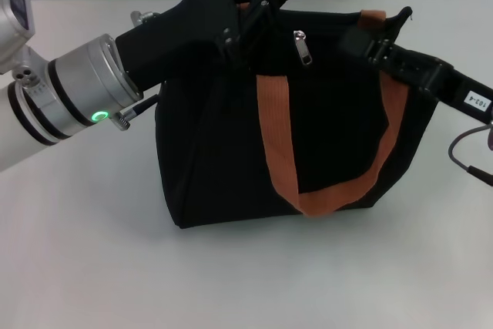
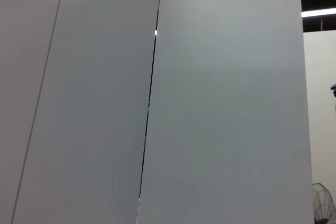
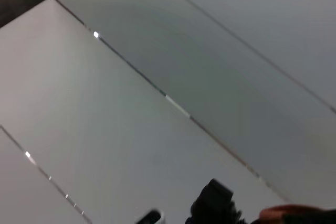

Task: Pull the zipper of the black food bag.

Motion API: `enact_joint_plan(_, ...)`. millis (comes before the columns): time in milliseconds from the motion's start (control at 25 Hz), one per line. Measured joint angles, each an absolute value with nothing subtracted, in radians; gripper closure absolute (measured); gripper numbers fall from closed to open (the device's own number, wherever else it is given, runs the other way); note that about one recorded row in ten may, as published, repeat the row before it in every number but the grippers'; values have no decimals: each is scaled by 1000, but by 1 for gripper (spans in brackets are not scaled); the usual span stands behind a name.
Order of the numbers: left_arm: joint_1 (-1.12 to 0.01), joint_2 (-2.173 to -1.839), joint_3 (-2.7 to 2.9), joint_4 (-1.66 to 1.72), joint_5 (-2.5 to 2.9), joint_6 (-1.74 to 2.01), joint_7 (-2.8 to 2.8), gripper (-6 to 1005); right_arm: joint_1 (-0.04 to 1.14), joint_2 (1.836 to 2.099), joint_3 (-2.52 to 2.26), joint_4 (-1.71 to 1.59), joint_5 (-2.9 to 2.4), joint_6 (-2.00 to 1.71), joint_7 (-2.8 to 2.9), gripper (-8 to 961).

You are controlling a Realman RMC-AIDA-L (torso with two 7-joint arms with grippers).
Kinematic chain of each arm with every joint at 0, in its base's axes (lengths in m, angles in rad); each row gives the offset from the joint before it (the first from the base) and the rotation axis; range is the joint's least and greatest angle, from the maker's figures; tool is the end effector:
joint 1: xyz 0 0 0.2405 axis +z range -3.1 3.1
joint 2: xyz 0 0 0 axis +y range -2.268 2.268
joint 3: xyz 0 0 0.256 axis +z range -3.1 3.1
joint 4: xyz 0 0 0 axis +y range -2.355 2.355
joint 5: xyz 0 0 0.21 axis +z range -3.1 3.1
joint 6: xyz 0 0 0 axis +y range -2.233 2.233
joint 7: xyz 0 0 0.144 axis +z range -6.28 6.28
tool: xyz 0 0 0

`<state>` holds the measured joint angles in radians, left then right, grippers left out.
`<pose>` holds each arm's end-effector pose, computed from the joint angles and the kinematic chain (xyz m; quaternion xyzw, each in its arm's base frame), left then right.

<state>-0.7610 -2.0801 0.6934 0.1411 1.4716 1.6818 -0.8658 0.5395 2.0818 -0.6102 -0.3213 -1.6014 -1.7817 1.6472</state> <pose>-0.1674 0.3471 -0.0287 -0.8444 -0.0730 -0.5099 0.1471 0.2298 0.3073 -0.0015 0.7633 -0.3862 -0.5179 0.0028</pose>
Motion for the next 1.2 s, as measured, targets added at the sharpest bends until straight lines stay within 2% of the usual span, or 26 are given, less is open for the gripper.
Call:
enact_joint_plan(440, -771, -2080, 693, 141, 1471, 1674, -866, 909, 490, 2088, -758, -590, -1602, -1761, 1710, 577)
enact_joint_plan(1200, -812, -2080, 691, 130, 1471, 1647, -853, 896, 529, 2083, -828, -622, -1598, -1638, 1791, 608)
